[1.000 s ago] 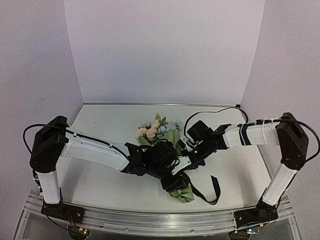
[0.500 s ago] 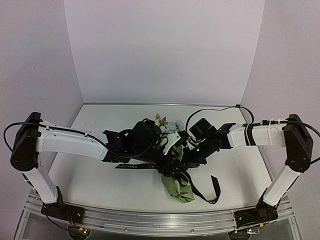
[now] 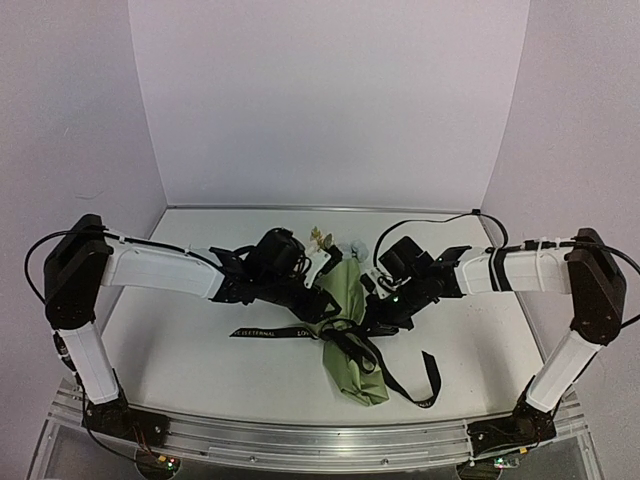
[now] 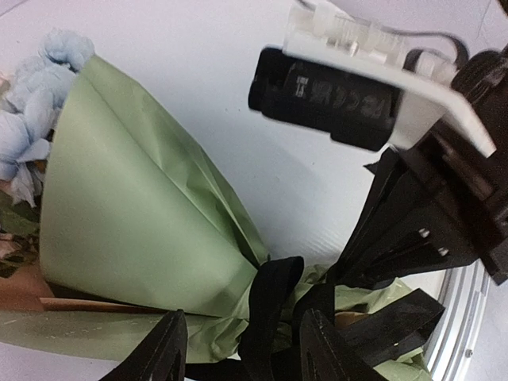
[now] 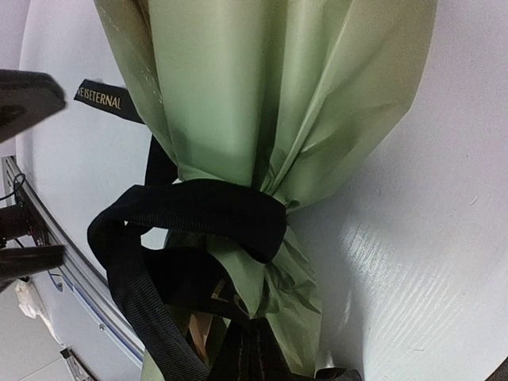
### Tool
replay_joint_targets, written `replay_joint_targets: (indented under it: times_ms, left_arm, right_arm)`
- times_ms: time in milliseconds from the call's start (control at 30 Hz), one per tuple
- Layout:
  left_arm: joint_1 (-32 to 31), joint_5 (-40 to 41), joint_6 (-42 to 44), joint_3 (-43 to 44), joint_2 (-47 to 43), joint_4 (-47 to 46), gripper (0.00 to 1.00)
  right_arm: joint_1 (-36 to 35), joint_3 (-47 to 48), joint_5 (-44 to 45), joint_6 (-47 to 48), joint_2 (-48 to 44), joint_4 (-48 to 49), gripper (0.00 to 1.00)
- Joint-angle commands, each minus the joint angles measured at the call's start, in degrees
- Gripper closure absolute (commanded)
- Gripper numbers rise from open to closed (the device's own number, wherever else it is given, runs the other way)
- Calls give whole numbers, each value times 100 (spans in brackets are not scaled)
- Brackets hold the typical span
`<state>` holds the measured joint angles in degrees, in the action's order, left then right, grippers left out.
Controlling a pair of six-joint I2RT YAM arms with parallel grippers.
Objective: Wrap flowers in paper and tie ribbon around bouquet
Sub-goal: Cross the half-tied ribbon over the folded bouquet.
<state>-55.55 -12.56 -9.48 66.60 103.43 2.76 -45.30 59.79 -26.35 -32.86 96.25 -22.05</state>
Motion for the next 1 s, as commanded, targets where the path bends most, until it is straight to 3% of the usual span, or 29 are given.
replay_joint_targets:
  times_ms: [0,100,433,567,633,800,967]
  left_arm:
    - [36,-636,33,445,210,170,44]
    - [36,-652,23,535,365,257,46]
    - [37,-687,101,683,562,449,70]
    - [36,-566,125,646,531,536,60]
    - [37,-491,146,611,519,543,60]
    - [36,-456,170,702,624,624,68]
    - [34,-493,190,775,661,622,85]
  right_arm:
    - [-27,59,136,-258,-226,104,100]
    - [-30,59,142,-312,-262,112,100]
    - [-82,112,138,-479,-259,225,98]
    - [-79,93,139,-529,-256,272,98]
    - [-89,86,137,-552,-249,298,98]
    - [-95,93,118,-611,-212,348,98]
    - [-100,71,107,-711,-212,434,95]
